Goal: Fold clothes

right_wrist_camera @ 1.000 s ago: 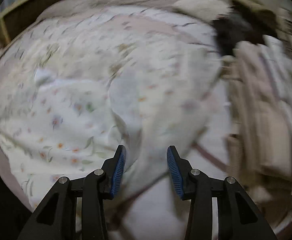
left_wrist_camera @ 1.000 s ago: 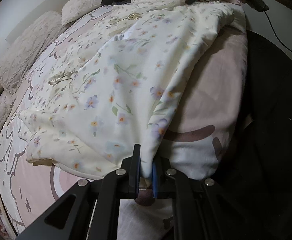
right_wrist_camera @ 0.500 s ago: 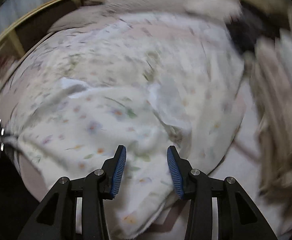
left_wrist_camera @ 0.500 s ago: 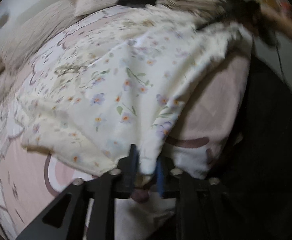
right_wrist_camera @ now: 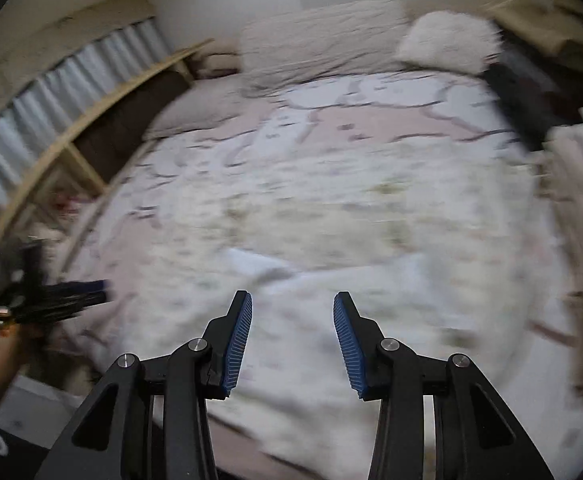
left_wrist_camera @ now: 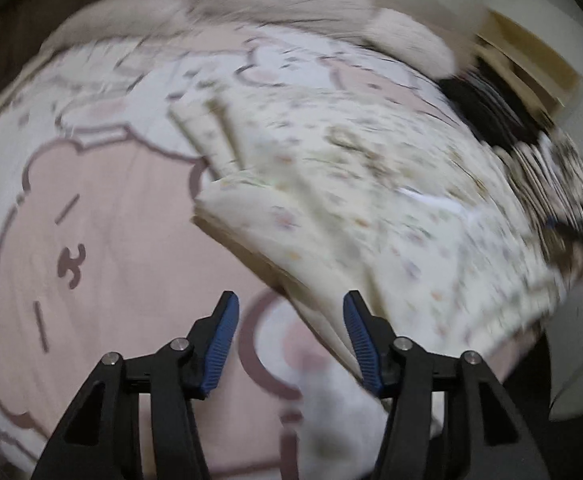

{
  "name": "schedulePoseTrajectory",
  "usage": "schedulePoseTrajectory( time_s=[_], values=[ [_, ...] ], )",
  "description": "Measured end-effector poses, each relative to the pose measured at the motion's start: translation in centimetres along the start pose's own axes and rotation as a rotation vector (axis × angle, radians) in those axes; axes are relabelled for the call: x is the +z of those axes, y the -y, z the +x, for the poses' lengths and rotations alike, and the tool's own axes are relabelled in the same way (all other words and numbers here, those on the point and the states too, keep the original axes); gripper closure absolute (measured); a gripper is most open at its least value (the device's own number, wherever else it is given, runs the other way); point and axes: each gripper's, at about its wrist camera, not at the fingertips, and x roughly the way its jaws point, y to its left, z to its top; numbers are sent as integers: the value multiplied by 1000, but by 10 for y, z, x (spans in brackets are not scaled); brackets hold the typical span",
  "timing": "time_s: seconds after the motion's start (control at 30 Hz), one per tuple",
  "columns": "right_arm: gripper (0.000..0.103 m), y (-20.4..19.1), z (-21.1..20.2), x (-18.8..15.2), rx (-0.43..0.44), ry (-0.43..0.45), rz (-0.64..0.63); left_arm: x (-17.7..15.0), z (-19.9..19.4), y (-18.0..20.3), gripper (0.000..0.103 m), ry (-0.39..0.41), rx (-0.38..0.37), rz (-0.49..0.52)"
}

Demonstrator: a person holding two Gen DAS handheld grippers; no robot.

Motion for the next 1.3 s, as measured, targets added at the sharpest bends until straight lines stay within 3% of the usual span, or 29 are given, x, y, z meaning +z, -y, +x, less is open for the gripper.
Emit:
schedulePoseTrajectory(
  time_s=[0.23, 0.43, 0.5, 0.57, 0.7, 0.8, 0.83, 0.87, 0.93, 1.13, 1.3],
  values=[
    [60, -8, 84, -17, 59, -160, 79, 51, 38, -53, 54, -6, -21, -278],
    [60, 7, 103, -36, 75, -227, 185, 103, 67, -83, 54, 36, -113, -453],
    [60, 13, 100, -38, 90, -221, 213, 106, 73, -96, 60, 50, -153, -525],
    [60, 15, 98, -39, 96, -218, 222, 109, 78, -108, 75, 64, -193, -596],
    [60, 14, 98, -40, 94, -218, 218, 103, 83, -131, 87, 90, -275, -727],
    [60, 15, 100, -40, 99, -218, 223, 96, 83, -138, 89, 112, -309, -780],
    [60, 15, 101, -40, 100, -218, 225, 95, 83, -139, 95, 119, -309, -786],
    [60, 15, 101, -40, 101, -218, 225, 96, 82, -138, 100, 123, -293, -776],
    [60, 15, 102, -40, 102, -218, 224, 98, 80, -135, 100, 128, -259, -754],
    [60, 14, 102, -42, 92, -216, 213, 109, 27, -133, 100, 264, -8, -618],
    [60, 15, 105, -43, 97, -210, 207, 101, 28, -142, 100, 209, 97, -562]
  ],
)
